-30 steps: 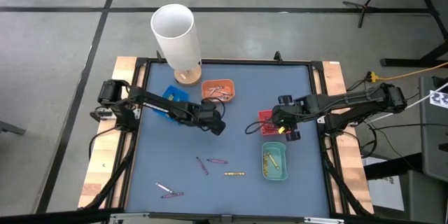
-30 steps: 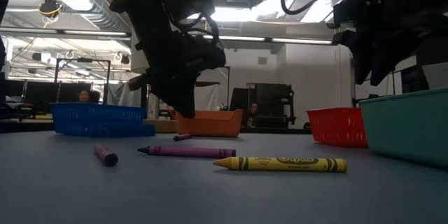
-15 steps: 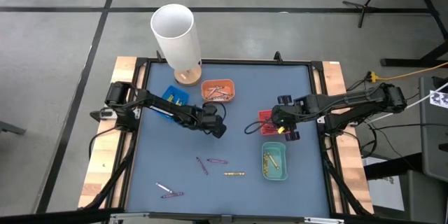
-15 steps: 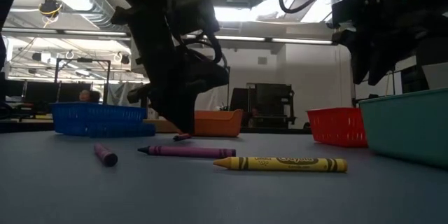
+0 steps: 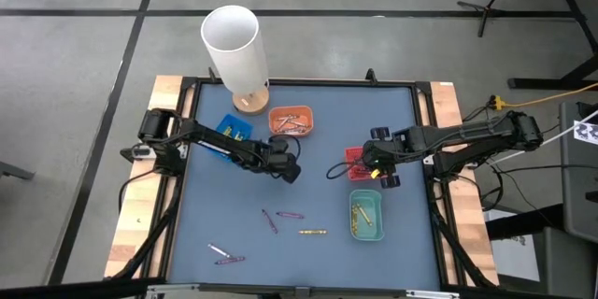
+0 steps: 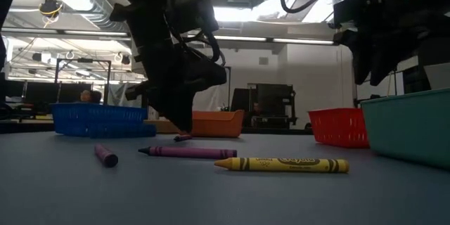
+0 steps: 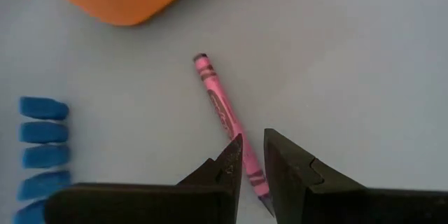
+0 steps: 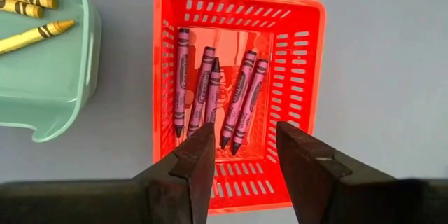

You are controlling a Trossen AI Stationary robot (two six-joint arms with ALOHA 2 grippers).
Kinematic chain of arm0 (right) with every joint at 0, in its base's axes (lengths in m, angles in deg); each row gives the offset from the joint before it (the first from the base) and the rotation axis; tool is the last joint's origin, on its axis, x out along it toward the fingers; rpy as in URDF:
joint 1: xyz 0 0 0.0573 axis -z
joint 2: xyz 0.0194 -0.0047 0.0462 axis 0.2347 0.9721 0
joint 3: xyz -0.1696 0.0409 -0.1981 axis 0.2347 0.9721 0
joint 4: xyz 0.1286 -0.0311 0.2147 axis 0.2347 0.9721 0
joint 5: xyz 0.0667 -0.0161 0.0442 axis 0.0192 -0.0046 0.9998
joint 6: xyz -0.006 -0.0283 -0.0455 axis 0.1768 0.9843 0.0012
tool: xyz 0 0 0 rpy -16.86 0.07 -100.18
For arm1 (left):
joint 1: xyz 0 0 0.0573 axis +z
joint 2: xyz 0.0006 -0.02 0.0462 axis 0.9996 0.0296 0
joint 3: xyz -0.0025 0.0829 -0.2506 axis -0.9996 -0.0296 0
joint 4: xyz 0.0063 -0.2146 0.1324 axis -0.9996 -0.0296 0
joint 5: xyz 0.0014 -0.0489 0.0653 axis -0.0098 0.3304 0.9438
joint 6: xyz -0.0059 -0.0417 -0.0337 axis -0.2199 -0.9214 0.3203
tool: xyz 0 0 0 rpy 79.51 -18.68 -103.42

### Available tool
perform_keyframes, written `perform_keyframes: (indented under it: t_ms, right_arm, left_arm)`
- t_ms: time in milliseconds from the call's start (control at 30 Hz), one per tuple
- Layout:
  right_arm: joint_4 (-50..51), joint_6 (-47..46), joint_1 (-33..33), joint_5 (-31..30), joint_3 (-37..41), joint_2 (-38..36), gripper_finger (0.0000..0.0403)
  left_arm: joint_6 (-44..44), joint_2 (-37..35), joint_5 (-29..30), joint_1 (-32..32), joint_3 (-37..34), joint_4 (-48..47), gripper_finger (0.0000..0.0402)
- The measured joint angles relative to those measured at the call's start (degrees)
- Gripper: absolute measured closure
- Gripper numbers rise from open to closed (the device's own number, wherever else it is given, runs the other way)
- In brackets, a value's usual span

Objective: Sort crayons
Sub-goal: Put the violet crayon into the red bin

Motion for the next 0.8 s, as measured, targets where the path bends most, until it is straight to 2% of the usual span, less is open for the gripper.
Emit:
perform_keyframes:
  t_ms: [500,800]
  right_arm:
    - [0.0,0.0,0.0,0.0,0.0,0.0,0.0251]
    - [-0.1,0.0,0.0,0.0,0.0,0.0,0.0251]
  left_arm:
    - [-2.0,1.5,1.4,0.0,0.1,0.1,0.0356]
    - [-3.1,4.6,-1.1,-0.2,0.3,-0.8,0.0356]
